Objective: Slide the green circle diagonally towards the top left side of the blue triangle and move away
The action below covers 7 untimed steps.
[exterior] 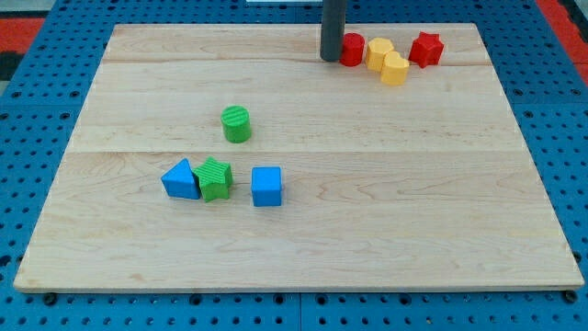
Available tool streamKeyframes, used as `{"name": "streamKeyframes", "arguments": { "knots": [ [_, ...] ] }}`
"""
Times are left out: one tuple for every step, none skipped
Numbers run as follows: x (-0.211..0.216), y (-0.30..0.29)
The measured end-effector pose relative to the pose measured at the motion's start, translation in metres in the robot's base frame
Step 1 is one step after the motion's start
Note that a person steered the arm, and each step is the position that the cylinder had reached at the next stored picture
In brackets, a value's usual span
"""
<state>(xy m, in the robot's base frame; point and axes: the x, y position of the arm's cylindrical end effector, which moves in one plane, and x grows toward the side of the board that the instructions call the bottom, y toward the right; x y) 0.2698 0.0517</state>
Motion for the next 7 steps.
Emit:
{"name": "streamKeyframes", "arguments": {
  "knots": [
    [0.028, 0.001],
    [0.082, -0.006],
    [0.125, -0.043],
    [0.131, -0.118],
    [0.133, -0.176],
    [0.143, -0.203],
    [0.158, -0.232]
  ]
}}
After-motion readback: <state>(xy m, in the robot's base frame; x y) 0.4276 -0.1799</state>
